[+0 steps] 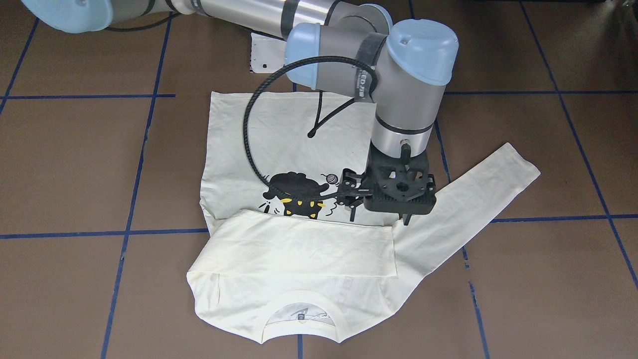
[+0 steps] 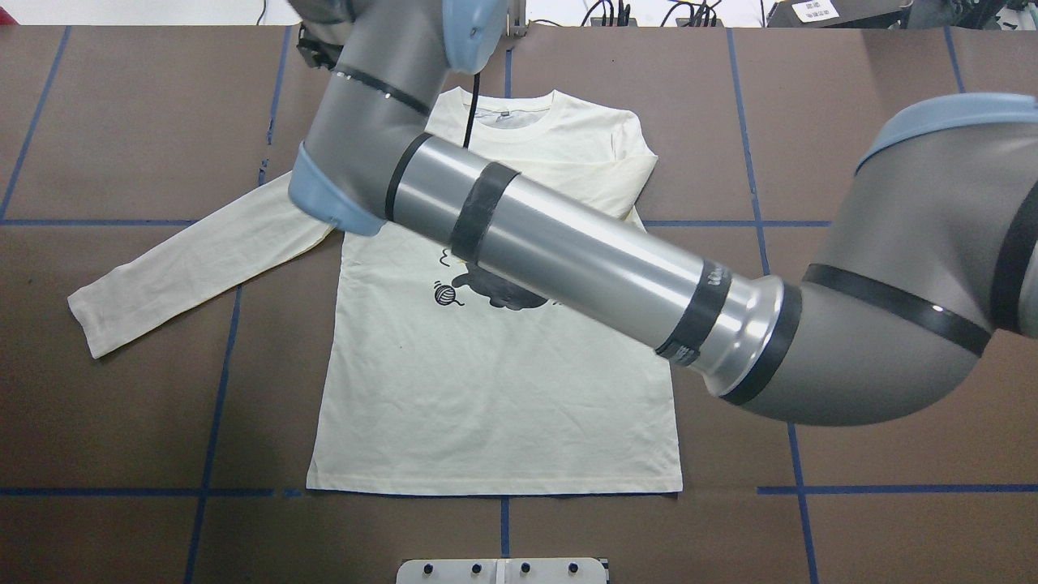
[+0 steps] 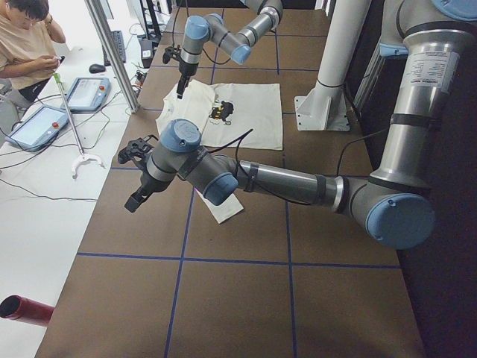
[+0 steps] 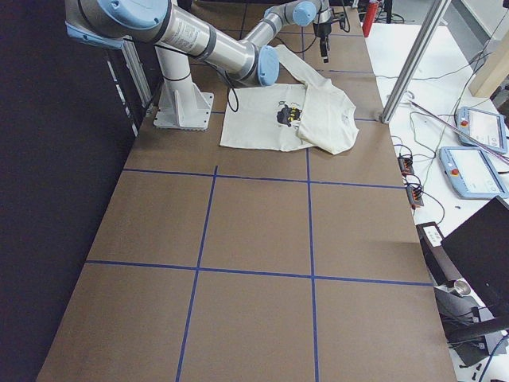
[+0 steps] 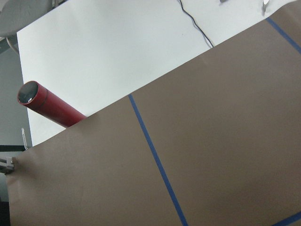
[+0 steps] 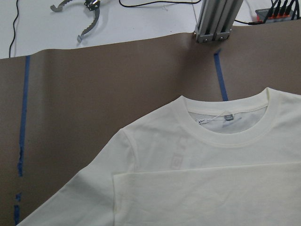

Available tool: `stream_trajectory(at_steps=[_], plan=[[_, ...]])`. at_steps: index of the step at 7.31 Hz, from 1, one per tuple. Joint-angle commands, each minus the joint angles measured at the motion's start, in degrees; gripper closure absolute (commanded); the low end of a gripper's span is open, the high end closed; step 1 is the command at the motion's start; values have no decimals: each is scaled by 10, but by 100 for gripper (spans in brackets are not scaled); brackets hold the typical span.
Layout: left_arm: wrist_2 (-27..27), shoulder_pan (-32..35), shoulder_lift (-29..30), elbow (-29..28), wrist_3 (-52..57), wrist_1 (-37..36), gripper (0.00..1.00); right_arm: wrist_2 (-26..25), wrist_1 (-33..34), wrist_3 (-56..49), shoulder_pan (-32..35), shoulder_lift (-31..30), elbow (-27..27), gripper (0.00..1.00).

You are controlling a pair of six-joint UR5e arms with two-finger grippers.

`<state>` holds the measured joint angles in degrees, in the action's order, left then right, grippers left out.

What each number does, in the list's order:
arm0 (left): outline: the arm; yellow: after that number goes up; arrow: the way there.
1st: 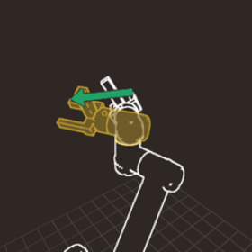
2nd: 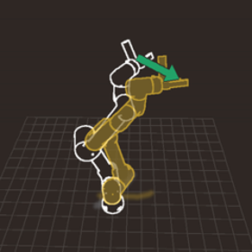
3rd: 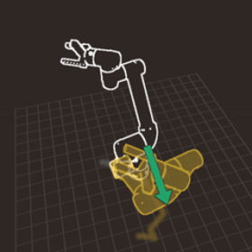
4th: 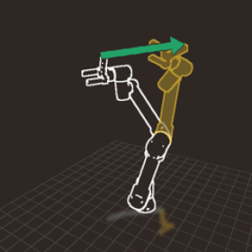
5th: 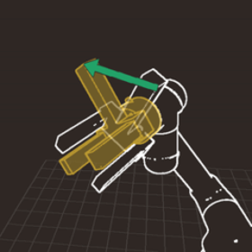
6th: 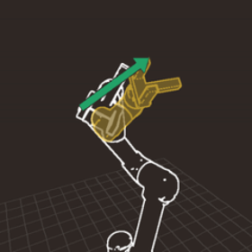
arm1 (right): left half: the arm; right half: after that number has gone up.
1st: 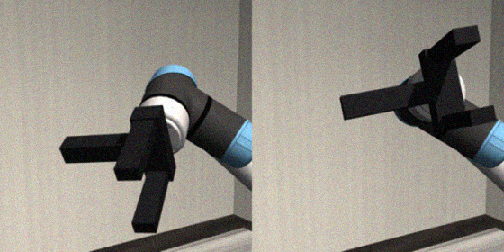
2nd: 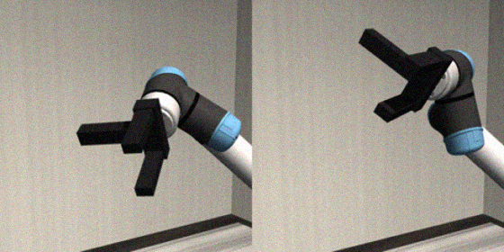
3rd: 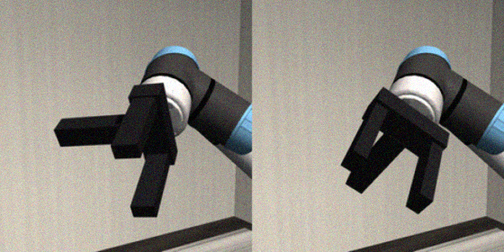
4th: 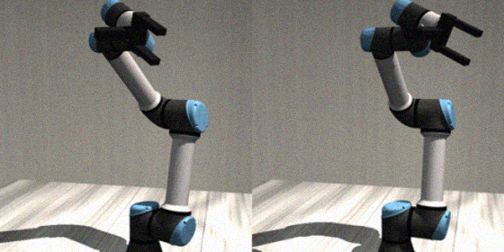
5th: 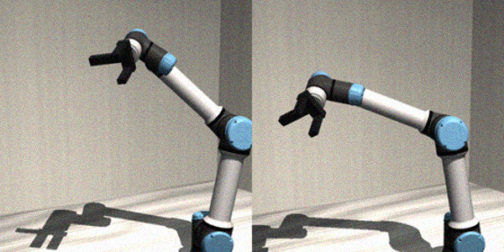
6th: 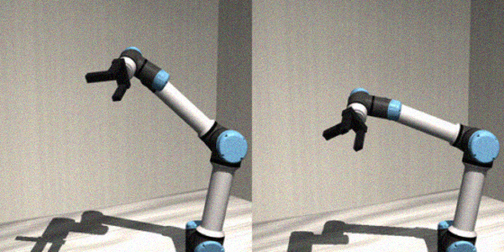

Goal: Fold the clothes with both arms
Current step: 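Carry the sleeve with the right gripper across the shirt body and release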

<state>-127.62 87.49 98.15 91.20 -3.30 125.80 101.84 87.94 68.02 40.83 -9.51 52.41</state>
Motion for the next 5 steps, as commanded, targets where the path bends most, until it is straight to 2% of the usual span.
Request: stream_trajectory(at_steps=[1, 2, 3, 4, 5], plan=[[-69, -83, -27, 12, -53, 73, 0, 111, 69, -137, 88, -122, 145, 0], [-63, -126, -75, 46, -94, 87, 0, 131, 70, -202, 121, -181, 190, 0], [-31, -169, -127, 82, -136, 122, 0, 172, 70, -268, 157, -230, 217, 0], [21, -217, -179, 95, -165, 173, 0, 195, 70, -322, 186, -291, 264, 0], [78, -271, -193, 95, -182, 189, 0, 214, 69, -376, 215, -353, 315, 0]])
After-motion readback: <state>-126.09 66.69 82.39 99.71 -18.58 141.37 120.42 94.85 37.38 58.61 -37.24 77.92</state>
